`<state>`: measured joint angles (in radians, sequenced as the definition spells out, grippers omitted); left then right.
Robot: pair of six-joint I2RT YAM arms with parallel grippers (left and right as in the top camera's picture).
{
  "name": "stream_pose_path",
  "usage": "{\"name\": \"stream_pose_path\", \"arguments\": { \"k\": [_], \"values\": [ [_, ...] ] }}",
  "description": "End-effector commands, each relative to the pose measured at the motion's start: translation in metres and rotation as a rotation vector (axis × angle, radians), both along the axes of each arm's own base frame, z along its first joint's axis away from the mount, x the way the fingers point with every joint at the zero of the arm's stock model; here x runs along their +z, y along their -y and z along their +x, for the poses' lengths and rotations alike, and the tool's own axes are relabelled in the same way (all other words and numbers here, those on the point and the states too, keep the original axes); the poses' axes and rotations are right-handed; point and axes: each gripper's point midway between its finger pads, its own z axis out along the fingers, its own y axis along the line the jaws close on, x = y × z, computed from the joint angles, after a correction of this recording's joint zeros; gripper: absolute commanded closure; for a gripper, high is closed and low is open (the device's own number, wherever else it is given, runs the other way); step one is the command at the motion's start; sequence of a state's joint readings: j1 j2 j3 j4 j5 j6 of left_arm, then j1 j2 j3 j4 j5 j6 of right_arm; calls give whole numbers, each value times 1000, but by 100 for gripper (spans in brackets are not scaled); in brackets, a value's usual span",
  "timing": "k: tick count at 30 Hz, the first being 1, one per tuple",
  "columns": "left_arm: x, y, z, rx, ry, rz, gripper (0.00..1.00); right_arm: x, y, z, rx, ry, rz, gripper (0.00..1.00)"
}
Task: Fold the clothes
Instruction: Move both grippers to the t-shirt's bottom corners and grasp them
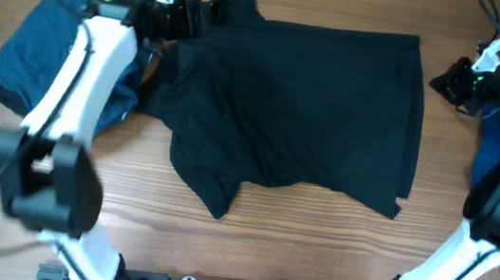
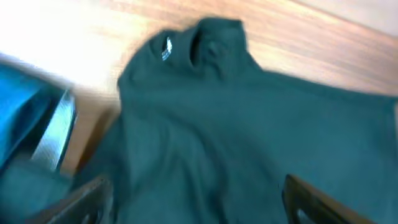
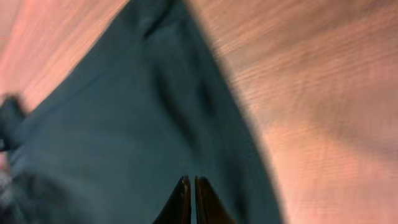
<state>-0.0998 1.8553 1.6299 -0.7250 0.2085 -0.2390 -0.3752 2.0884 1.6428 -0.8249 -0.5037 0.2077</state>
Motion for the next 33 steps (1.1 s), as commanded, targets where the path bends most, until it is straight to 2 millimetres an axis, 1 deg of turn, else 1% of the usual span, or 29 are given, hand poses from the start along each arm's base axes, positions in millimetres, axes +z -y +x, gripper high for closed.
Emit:
{"name": "stream_pose_path", "arguments": {
  "k": [1, 2, 3, 4, 5, 6, 7, 8, 9, 10, 11, 12, 14, 16, 17, 19, 20, 22, 25, 28, 30, 31, 33],
  "values": [
    [58, 2, -46, -38, 31, -11, 20, 33, -17, -26, 17, -57, -16, 96],
    [62, 4, -65, -51, -11, -21, 21, 17, -20, -40, -14, -154, -41, 96],
    [63, 7, -86, -64, -62, -19, 28, 3, -25, -50, -34, -218, -65, 96],
    [61, 10, -97, -74, -98, -15, 29, -11, -32, -56, -36, -252, -89, 96],
    [56, 15, -114, -93, -159, -7, 34, -22, -39, -57, -22, -254, -110, 96],
    [51, 20, -127, -110, -210, 0, 37, -38, -52, -58, -1, -258, -121, 96],
    [47, 23, -135, -121, -241, 5, 40, -48, -62, -58, 2, -254, -119, 96],
    [42, 30, -147, -146, -288, 14, 44, -61, -70, -60, 0, -252, -126, 96],
    [38, 36, -156, -167, -317, 22, 44, -71, -72, -62, -27, -260, -145, 96],
    [36, 41, -164, -188, -342, 29, 43, -78, -71, -64, -56, -269, -165, 96],
    [33, 48, -171, -210, -362, 37, 39, -84, -65, -66, -88, -280, -192, 96],
    [29, 52, -176, -220, -377, 46, 38, -90, -58, -68, -108, -295, -216, 96],
    [20, 56, -184, -190, -415, 63, 35, -106, -41, -72, -165, -338, -266, 96],
    [13, 59, -189, -179, -441, 60, 34, -122, -28, -72, -191, -353, -293, 96],
    [9, 60, -192, -171, -456, 60, 33, -131, -22, -71, -203, -354, -299, 96],
    [-2, 62, -199, -174, -487, 67, 31, -142, -11, -66, -237, -352, -291, 95],
    [-7, 62, -203, -175, -503, 72, 30, -145, -4, -63, -271, -358, -275, 96],
    [-21, 62, -211, -163, -542, 78, 29, -142, 4, -52, -292, -337, -219, 96],
    [-50, 62, -223, -155, -589, 88, 27, -126, 18, -39, -334, -307, -159, 96],
    [-81, 61, -234, -143, -622, 95, 27, -109, 14, -29, -247, -271, -128, 96],
    [-105, 57, -246, -129, -652, 101, 26, -91, 7, -19, -136, -216, -113, 96],
    [-115, 54, -252, -114, -672, 103, 25, -82, 6, -16, -112, -198, -110, 96],
    [-126, 50, -261, -90, -699, 105, 19, -64, 3, -14, -82, -167, -107, 94]
  ]
}}
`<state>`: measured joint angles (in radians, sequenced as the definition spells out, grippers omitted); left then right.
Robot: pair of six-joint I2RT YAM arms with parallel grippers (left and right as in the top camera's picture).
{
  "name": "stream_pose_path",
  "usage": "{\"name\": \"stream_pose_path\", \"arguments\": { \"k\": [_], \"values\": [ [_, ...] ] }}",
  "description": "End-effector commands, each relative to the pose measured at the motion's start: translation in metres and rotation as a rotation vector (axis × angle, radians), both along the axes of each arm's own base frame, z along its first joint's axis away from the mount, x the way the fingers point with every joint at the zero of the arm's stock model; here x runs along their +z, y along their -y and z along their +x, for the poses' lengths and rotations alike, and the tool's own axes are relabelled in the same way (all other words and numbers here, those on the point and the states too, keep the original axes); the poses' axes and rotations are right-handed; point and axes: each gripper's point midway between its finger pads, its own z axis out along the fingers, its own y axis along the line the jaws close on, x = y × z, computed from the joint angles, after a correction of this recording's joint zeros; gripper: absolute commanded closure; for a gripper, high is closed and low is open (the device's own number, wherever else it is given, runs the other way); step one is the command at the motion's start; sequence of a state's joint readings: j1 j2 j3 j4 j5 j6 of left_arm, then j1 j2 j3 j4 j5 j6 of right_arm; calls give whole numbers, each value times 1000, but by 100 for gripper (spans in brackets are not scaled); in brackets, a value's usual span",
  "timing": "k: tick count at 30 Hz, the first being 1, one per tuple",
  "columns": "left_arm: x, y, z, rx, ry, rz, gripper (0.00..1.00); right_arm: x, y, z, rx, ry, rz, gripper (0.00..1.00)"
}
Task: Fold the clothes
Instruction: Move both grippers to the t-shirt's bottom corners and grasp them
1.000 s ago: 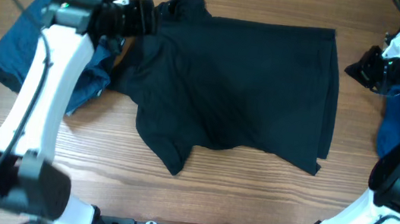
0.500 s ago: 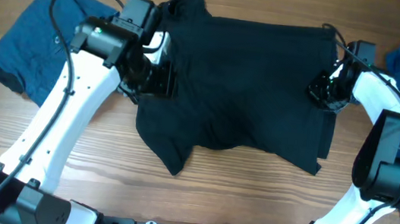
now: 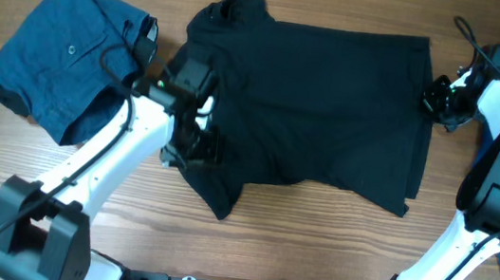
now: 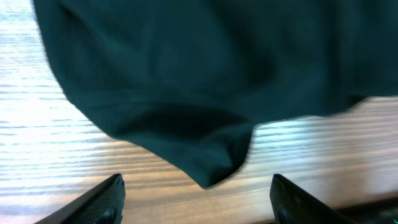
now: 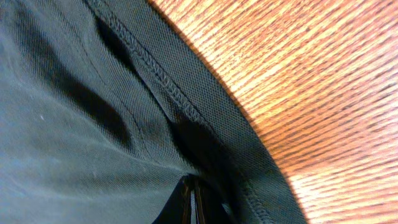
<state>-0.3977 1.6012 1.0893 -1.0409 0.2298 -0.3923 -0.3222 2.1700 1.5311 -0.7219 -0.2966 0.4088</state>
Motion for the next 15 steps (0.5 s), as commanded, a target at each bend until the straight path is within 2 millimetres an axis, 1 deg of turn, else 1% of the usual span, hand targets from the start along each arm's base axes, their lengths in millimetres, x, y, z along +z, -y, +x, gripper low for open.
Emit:
{"name": "stream_pose_path", "arguments": {
  "k": [1, 2, 3, 5, 6, 7, 9, 11, 12, 13, 15],
  "values": [
    [-27, -9, -20, 57, -63, 36, 19, 22, -2, 4, 113, 56, -7, 92],
    [-32, -8, -21, 63, -57, 30, 18, 34, -5, 6, 120, 81, 5, 89],
    [-37, -6, -21, 79, -56, 16, 20, 47, -8, 7, 132, 110, 15, 89],
    [-46, -1, -27, 106, -73, -27, 26, 72, -13, 10, 156, 175, 18, 89],
    [-51, 2, -34, 120, -99, -47, 32, 87, -14, 10, 160, 201, 15, 88],
    [-56, 1, -40, 135, -118, -48, 33, 99, -15, 8, 161, 218, 11, 88],
    [-63, -1, -41, 134, -104, -50, 35, 114, -19, 1, 163, 224, 9, 87],
    [-69, 2, -36, 133, -69, -69, 49, 122, -28, -12, 171, 190, 24, 87],
    [-72, 2, -35, 137, -58, -74, 66, 121, -36, -21, 183, 154, 39, 86],
    [-74, 0, -37, 154, -67, -62, 96, 117, -45, -30, 195, 111, 58, 86],
    [-73, -8, -51, 179, -127, -27, 96, 102, -68, -45, 239, 40, 85, 83]
  ]
}}
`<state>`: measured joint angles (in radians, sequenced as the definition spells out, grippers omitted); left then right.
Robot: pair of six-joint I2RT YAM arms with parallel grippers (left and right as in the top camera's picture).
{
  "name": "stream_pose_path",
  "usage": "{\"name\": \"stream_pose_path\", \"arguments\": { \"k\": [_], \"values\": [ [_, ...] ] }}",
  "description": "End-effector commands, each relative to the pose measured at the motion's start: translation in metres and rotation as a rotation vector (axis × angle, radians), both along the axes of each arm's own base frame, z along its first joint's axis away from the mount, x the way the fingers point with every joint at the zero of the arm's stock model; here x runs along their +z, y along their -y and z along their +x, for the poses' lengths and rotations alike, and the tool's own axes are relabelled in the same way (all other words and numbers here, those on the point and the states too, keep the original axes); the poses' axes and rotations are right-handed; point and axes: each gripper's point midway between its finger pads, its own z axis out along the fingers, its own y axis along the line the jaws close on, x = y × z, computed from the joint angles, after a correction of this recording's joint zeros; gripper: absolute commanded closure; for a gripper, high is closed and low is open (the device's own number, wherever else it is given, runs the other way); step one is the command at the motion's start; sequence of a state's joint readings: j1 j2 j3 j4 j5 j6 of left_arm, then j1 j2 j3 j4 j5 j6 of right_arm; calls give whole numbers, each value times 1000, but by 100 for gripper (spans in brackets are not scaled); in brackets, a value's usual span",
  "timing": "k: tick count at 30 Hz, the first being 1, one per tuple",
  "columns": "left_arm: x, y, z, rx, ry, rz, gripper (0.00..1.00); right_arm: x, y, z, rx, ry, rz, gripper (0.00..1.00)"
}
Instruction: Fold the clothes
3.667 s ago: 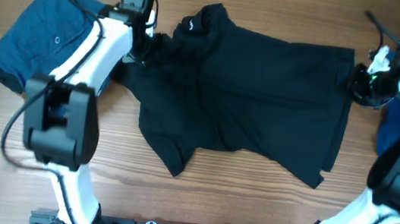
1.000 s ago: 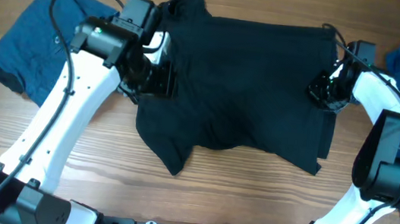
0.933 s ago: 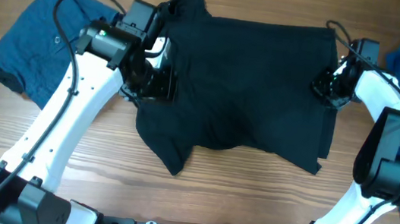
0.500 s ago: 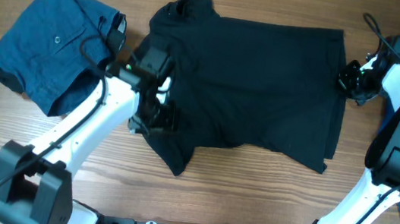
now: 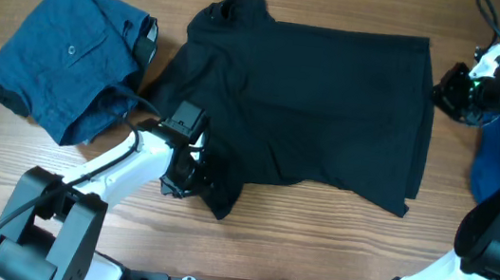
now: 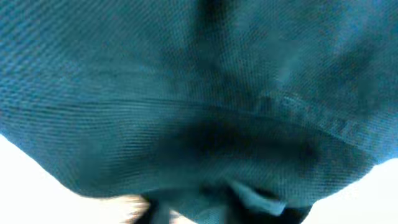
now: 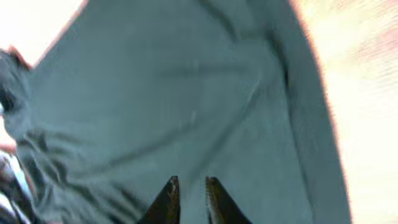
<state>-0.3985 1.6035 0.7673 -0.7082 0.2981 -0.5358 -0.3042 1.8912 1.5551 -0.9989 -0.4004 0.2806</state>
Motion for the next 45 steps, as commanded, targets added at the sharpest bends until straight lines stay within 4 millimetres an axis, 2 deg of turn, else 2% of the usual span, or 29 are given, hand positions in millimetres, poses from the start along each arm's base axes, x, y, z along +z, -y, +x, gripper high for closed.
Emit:
{"name": "stream_pose_path", "arguments": {
  "k": [1, 3, 4, 6, 7, 8, 11, 12, 14, 16, 19, 21, 23, 26, 27, 29, 31, 33, 37, 38, 41, 43, 45],
  "values": [
    [-1, -11, -26, 60, -120, 43, 96, -19, -40, -17, 100, -74, 28, 83],
    [3, -21, -39, 82, -179, 67, 96, -40, -52, -30, 126, -129, 4, 82],
    [8, -29, -45, 110, -209, 77, 96, -59, -51, -42, 82, -190, -39, 82],
    [16, -36, -44, 143, -203, 72, 96, -82, -50, -54, 42, -228, -67, 82],
    [21, -39, -41, 159, -179, 65, 96, -95, -50, -60, 15, -240, -60, 86],
    [29, -46, -37, 183, -142, 66, 96, -109, -49, -66, -14, -242, -66, 95],
    [41, -57, -31, 222, -82, 77, 96, -126, -42, -72, -87, -251, -99, 96],
    [47, -63, -28, 246, -48, 77, 96, -131, -32, -66, -100, -219, -152, 96],
    [54, -71, -23, 274, -1, 82, 96, -133, -20, -46, -110, -137, -190, 96],
    [59, -80, -18, 306, 38, 95, 96, -125, -19, -21, -125, -34, -114, 96],
    [63, -86, -13, 339, 64, 94, 96, -110, -11, -10, -153, 3, -26, 96],
    [63, -89, -9, 355, 78, 89, 96, -87, -18, -7, 14, 73, 61, 94],
    [63, -89, -6, 357, 90, 86, 95, -64, -18, -22, 99, 77, 78, 83],
    [64, -88, -1, 357, 109, 79, 92, -28, -18, -52, 77, 42, 74, 60],
    [64, -87, 0, 356, 111, 72, 89, -21, -17, -65, 19, -11, 64, 50],
    [65, -82, 2, 344, 117, 47, 77, -23, -6, -95, -84, -151, -2, 39],
    [66, -78, 4, 315, 126, 19, 67, -35, -3, -131, -135, -304, -47, 40],
    [67, -74, 5, 290, 134, 0, 63, -49, -12, -158, -156, -413, -22, 44],
    [63, -66, 6, 254, 134, -2, 55, -84, -20, -198, -219, -543, -19, 45],
    [61, -61, 6, 230, 130, -3, 52, -96, -24, -200, -217, -530, -4, 45],
    [51, -47, 2, 167, 98, 4, 47, -113, -32, -210, -228, -531, 21, 51],
    [41, -38, -1, 123, 69, 12, 46, -118, -32, -205, -228, -497, 27, 56],
    [32, -31, -3, 92, 47, 19, 48, -120, -29, -194, -232, -452, 22, 74]
  ]
}}
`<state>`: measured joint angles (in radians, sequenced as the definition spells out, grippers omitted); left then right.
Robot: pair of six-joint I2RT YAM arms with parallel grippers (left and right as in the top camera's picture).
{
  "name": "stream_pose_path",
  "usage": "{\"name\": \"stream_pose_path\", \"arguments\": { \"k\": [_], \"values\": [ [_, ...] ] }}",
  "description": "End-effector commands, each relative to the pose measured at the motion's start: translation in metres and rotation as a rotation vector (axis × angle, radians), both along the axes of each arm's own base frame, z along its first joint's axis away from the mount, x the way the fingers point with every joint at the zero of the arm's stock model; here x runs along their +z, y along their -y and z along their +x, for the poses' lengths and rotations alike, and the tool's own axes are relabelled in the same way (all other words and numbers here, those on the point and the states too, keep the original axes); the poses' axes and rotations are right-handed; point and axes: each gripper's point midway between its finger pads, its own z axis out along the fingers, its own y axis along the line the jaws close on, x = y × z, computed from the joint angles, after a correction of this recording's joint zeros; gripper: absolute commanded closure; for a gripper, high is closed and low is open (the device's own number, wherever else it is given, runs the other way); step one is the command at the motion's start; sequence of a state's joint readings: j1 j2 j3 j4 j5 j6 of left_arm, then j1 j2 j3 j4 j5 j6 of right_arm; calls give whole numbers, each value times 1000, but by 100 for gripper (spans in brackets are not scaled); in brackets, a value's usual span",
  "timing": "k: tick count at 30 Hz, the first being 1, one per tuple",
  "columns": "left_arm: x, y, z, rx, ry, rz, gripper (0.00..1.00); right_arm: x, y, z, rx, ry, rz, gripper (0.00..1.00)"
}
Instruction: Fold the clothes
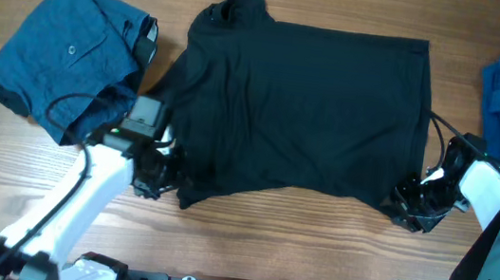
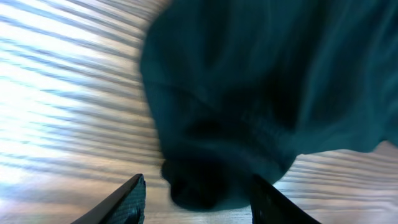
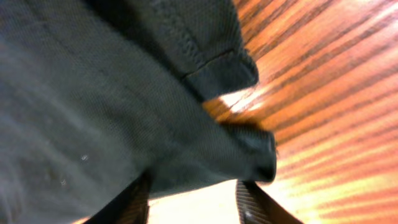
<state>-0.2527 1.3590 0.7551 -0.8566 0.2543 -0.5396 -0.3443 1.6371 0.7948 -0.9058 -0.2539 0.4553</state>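
A black shirt [image 1: 303, 99] lies spread on the wooden table, collar at the far left corner. My left gripper [image 1: 157, 178] sits at its near-left sleeve end. In the left wrist view this gripper [image 2: 199, 199] is open, with the bunched sleeve tip [image 2: 205, 180] lying between its fingers. My right gripper [image 1: 406, 205] is at the near-right hem corner. In the right wrist view this gripper [image 3: 193, 199] is open too, and the hem corner [image 3: 249, 149] lies between its fingers.
A folded blue denim garment [image 1: 71, 42] lies at the far left, close to the shirt's left side. Another blue garment lies at the right edge. The rig's front bar runs along the near edge.
My right gripper has gone from beside the shirt's far-right hem to its near-right corner, uncovering the blue garment. My left gripper and the sleeve tip now sit further left, and its jaws stand wide.
At first the shirt lay rumpled, my left gripper open by the collar and the right shut near the far-right hem. Then the shirt lay flatter, with the left open over the near-left sleeve. The left then pressed into that sleeve. Now both grippers straddle the near corners.
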Motion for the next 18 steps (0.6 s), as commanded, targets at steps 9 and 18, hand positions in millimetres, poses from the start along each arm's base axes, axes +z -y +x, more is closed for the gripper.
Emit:
{"name": "stream_pose_path", "arguments": {
  "k": [9, 18],
  "values": [
    [-54, 18, -21, -108, -194, 49, 90, 45, 56, 82, -19, 239, -171, 96],
    [-57, 20, -15, -114, -169, 42, 96, 54, 68, 96, -21, 291, -195, 96]
  ]
}}
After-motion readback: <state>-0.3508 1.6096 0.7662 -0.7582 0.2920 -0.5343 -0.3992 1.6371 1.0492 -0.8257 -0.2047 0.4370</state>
